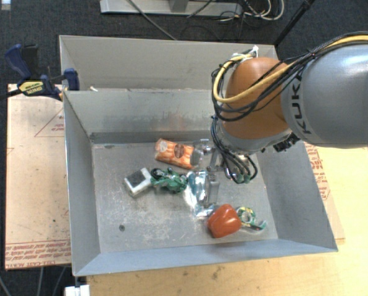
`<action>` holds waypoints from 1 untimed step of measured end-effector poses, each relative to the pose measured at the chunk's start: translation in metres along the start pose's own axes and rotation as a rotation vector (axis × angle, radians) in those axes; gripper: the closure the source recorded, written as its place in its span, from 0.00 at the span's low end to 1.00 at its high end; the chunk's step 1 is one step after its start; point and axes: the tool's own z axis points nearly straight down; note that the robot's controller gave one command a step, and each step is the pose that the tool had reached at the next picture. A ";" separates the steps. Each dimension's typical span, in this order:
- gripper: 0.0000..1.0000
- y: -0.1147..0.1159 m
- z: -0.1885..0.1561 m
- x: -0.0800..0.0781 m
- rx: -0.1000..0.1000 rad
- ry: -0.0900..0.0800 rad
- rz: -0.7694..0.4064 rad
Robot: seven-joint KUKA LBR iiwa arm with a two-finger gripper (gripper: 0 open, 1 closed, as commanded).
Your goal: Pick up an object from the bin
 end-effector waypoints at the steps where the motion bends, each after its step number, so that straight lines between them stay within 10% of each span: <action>1: 0.00 0.000 -0.005 -0.001 0.000 -0.007 0.001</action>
Offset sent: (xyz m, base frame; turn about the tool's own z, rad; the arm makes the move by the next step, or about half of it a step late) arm 0.0100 0.0442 -0.0925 0.2499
